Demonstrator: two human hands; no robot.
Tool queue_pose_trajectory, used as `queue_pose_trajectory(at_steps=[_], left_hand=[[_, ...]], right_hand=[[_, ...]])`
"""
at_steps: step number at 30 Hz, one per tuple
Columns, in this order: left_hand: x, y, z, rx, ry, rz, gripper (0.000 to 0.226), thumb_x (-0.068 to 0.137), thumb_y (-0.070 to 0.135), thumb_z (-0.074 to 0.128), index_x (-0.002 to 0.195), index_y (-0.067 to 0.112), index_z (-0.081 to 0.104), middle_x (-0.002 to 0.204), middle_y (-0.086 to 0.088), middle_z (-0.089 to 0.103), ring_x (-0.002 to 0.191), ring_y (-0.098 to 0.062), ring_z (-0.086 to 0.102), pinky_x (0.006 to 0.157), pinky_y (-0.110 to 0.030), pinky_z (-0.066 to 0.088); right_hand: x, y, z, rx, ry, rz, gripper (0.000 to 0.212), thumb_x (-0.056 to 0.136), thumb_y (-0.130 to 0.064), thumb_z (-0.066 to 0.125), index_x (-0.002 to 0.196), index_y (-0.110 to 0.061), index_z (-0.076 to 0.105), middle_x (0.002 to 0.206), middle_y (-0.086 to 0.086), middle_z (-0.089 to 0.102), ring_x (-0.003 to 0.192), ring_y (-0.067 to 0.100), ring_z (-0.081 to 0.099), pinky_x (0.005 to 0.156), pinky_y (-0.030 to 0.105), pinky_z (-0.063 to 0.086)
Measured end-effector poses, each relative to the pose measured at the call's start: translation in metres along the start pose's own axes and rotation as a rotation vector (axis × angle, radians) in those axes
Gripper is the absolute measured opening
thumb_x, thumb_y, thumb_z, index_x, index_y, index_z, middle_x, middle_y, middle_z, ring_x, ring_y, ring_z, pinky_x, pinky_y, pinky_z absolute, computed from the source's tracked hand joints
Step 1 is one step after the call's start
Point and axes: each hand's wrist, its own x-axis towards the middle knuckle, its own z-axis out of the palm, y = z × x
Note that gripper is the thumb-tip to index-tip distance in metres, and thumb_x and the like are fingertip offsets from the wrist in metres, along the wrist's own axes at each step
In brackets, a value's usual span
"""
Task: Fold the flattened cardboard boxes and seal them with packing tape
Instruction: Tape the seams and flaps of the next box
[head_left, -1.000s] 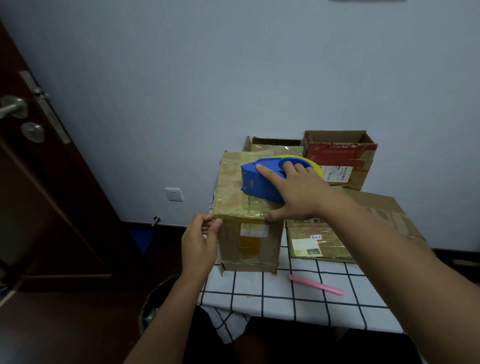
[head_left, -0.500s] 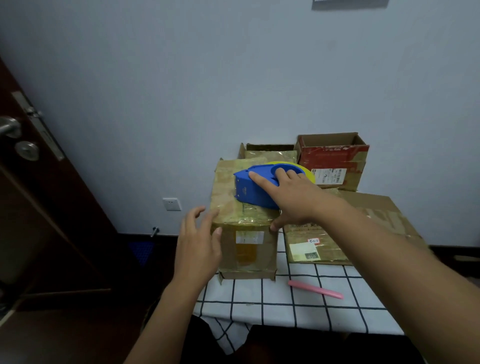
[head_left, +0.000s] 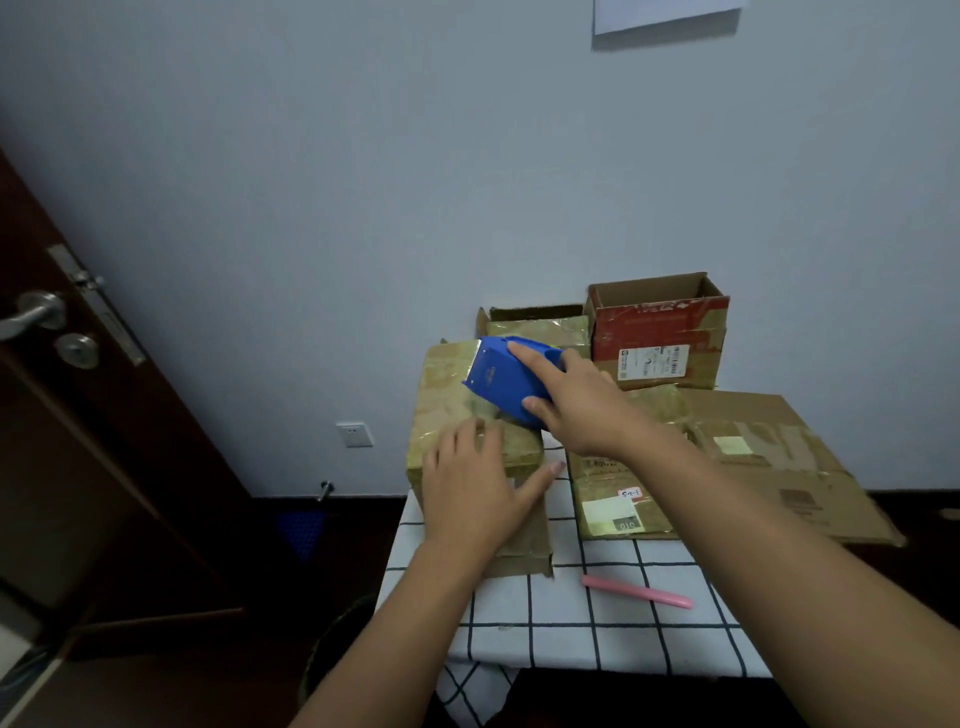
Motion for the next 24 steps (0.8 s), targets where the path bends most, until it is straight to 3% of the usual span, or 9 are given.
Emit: queue_pose_trajectory(at_steps=[3,9,12,15,17,20,24], left_hand=[[0.005,0.016,0.005,0.168,-0.070,-0.063,0.082,0.073,0.082,0.033,0.112,0.017,0.066,0.108,-0.005,0.064,0.097,-0.028,0.058,0.081,-0.043,0.046],[0.005,0.014,0.002,0.248,-0.049,0.015,0.057,0.079,0.057,0.039,0.100,0.013,0.069,0.096,-0.007,0.065,0.084,-0.030,0.058,0.071,-0.039,0.045],[0.003,-0.013,-0.007,0.173,-0.025,0.185,0.052,0.085,0.049,0.042,0.110,0.011,0.069,0.107,-0.007,0.067,0.095,-0.030,0.062,0.083,-0.041,0.047],[0.000,-0.053,-0.020,0.096,-0.104,0.332,0.056,0.091,0.048,0.038,0.127,0.011,0.062,0.126,-0.005,0.060,0.118,-0.026,0.054,0.105,-0.041,0.035],[-0.004,-0.072,-0.031,0.059,-0.192,0.292,0.063,0.090,0.049,0.032,0.137,0.013,0.054,0.139,-0.002,0.052,0.131,-0.022,0.044,0.115,-0.040,0.023],[-0.004,-0.077,-0.037,0.073,-0.283,0.173,0.069,0.082,0.043,0.036,0.146,0.017,0.040,0.149,0.002,0.039,0.136,-0.018,0.034,0.117,-0.037,0.020],[0.014,-0.044,-0.032,0.120,-0.206,0.133,0.069,0.088,0.055,0.050,0.147,0.022,0.032,0.151,-0.001,0.033,0.139,-0.021,0.030,0.117,-0.039,0.025]], right_hand=[[-0.010,0.013,0.000,0.098,0.093,0.072,0.063,0.103,-0.041,0.040,0.156,-0.041,0.005,0.130,0.012,0.040,0.112,0.028,0.045,0.098,0.041,0.039],[-0.040,0.037,0.008,0.240,0.203,0.132,0.064,0.103,-0.038,0.042,0.155,-0.042,0.007,0.120,0.006,0.040,0.104,0.020,0.042,0.097,0.040,0.041],[-0.047,0.047,0.009,0.304,0.240,0.153,0.064,0.102,-0.040,0.043,0.154,-0.046,0.006,0.111,0.001,0.037,0.098,0.019,0.044,0.091,0.040,0.045],[-0.046,0.053,0.007,0.322,0.281,0.161,0.064,0.102,-0.041,0.043,0.154,-0.046,0.007,0.108,0.000,0.036,0.094,0.019,0.044,0.086,0.037,0.045],[-0.044,0.054,0.005,0.331,0.298,0.161,0.064,0.102,-0.041,0.043,0.154,-0.046,0.007,0.107,0.000,0.036,0.094,0.019,0.045,0.084,0.036,0.044],[-0.042,0.052,0.005,0.340,0.298,0.160,0.063,0.103,-0.040,0.042,0.155,-0.044,0.007,0.108,0.001,0.037,0.094,0.018,0.046,0.083,0.034,0.043],[-0.038,0.048,0.007,0.343,0.309,0.176,0.063,0.103,-0.040,0.042,0.155,-0.044,0.008,0.111,0.001,0.037,0.094,0.018,0.047,0.081,0.033,0.043]])
